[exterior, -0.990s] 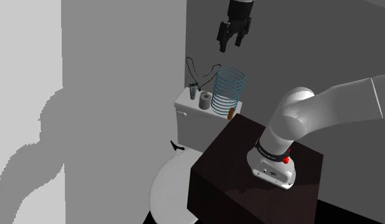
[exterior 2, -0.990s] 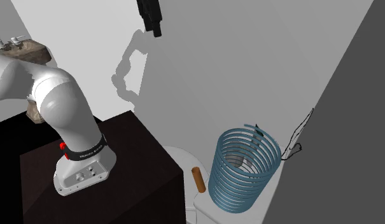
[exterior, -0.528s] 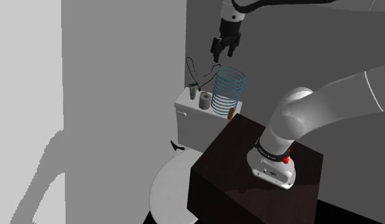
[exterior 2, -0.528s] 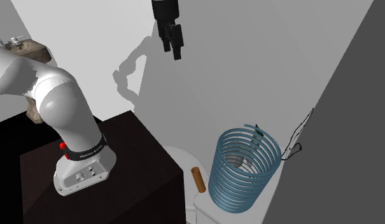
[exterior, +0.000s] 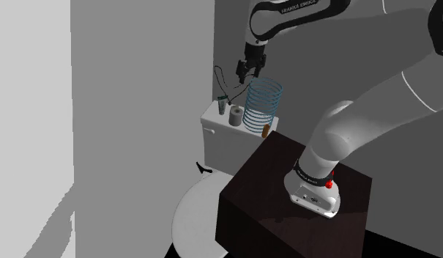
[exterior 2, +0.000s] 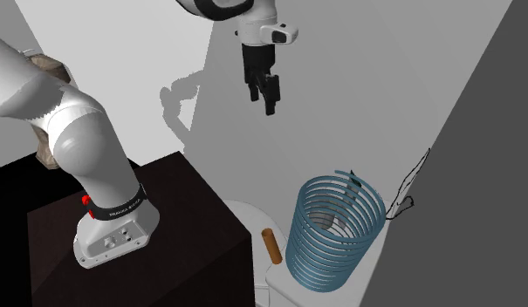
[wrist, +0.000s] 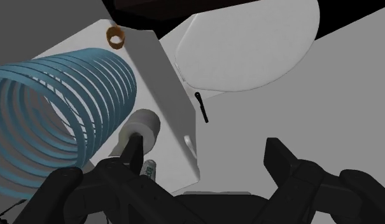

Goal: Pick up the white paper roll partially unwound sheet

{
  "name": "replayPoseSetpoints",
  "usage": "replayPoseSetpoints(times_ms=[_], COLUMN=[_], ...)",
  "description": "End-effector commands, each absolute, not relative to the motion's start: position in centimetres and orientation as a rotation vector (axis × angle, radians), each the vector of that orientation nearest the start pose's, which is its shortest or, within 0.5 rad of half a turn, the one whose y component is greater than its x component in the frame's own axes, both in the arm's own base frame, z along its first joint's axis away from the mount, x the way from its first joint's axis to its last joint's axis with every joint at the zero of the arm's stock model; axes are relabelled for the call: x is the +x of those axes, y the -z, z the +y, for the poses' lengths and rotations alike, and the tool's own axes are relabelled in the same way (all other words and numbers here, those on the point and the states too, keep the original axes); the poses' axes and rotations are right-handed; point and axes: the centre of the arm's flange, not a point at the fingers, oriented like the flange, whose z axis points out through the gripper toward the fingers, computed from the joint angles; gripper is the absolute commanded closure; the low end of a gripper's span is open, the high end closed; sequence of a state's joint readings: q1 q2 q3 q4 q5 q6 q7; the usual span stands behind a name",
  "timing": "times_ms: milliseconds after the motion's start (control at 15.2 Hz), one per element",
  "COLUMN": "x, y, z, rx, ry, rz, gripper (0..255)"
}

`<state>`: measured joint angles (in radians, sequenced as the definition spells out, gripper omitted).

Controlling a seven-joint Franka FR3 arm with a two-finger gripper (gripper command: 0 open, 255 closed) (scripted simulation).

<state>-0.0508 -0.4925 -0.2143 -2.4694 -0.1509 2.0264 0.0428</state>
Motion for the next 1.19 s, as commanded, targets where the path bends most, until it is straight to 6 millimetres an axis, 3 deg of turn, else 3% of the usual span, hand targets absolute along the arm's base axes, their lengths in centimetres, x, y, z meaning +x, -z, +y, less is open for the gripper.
replayPoseSetpoints(times_ms=[0,1122], x=[39.8,49.5], y=[-44.9,-26.9], z=[-13.1,-23.2], rx=[-3.160,-3.139], ry=[0.060,0.010], rz=[0.354,0.374], gripper=[0,0])
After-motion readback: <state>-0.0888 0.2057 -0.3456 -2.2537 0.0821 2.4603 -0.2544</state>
